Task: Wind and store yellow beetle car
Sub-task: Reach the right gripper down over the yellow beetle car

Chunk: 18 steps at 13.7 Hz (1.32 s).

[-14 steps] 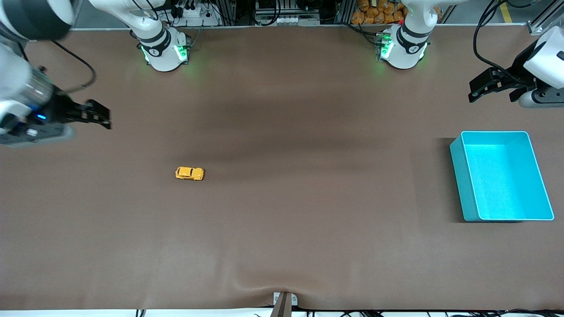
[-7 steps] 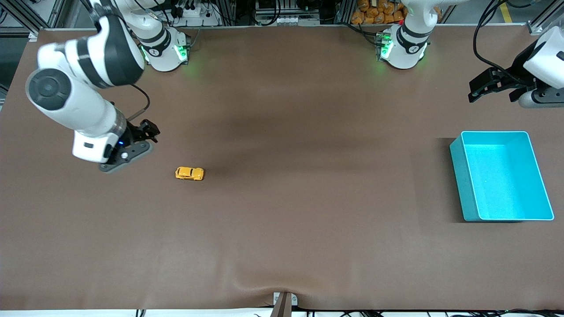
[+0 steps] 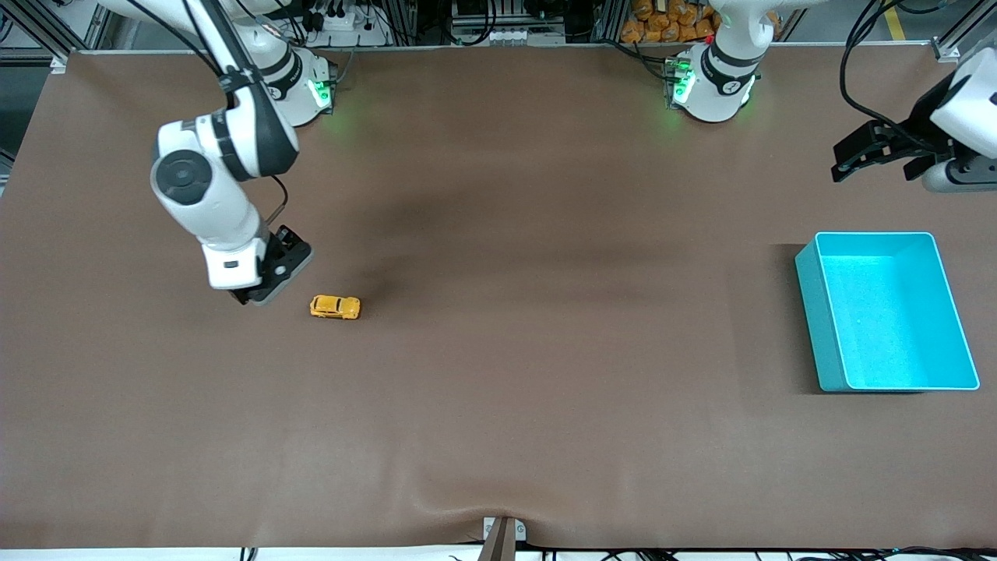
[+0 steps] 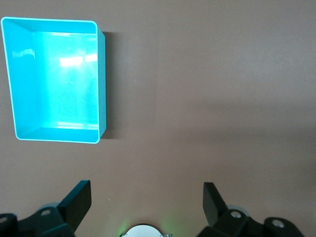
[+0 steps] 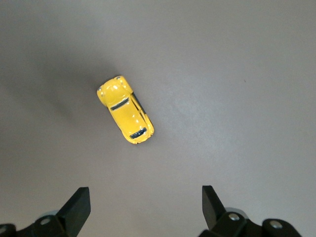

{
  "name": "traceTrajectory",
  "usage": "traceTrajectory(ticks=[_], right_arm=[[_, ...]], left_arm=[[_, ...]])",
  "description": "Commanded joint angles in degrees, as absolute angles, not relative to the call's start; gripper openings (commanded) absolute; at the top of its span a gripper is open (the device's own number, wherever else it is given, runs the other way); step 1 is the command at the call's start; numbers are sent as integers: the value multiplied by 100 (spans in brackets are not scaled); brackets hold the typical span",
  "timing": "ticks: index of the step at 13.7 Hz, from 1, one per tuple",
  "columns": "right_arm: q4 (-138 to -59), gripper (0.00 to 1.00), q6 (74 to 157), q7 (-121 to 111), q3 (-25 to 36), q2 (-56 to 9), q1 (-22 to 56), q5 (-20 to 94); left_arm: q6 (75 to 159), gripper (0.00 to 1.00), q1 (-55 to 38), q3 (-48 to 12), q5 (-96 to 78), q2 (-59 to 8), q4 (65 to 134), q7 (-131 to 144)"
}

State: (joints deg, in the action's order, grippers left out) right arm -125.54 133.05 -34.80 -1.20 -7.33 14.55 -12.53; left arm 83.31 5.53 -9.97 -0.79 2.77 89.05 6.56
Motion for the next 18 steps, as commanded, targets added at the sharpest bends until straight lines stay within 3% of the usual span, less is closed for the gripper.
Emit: traceTrajectory(ticks=[1,4,5,8,11,13,18], right_arm=[[-12577,100,13456,-3533,-97,-1001,1784,-1678],[-12551,100,13860,-3725,-97,-1466,1811,-1705],[-12525,93,13921,-4127,-97,-1616,1811,-1775],[-12463,91,14369,-4779,-97,-1994,1644,-1775],[-12314,83,14572,-5282,-105,-2232,1573,-1758],[-12234,68,14572,-5282,-105,-2329,1564,-1740],[-12199,67,14590,-5265,-123,-2382,1591,-1670]], left_arm=[[8262,100,607,-1037,-9,264,8824,624],[8262,100,554,-1107,-18,272,8816,659],[8262,100,554,-1116,-26,281,8807,659],[8262,100,554,-1107,-35,281,8798,659],[8271,100,571,-1107,-35,281,8798,659],[8262,100,554,-1107,-26,281,8807,659],[8271,100,571,-1107,-26,273,8798,659]])
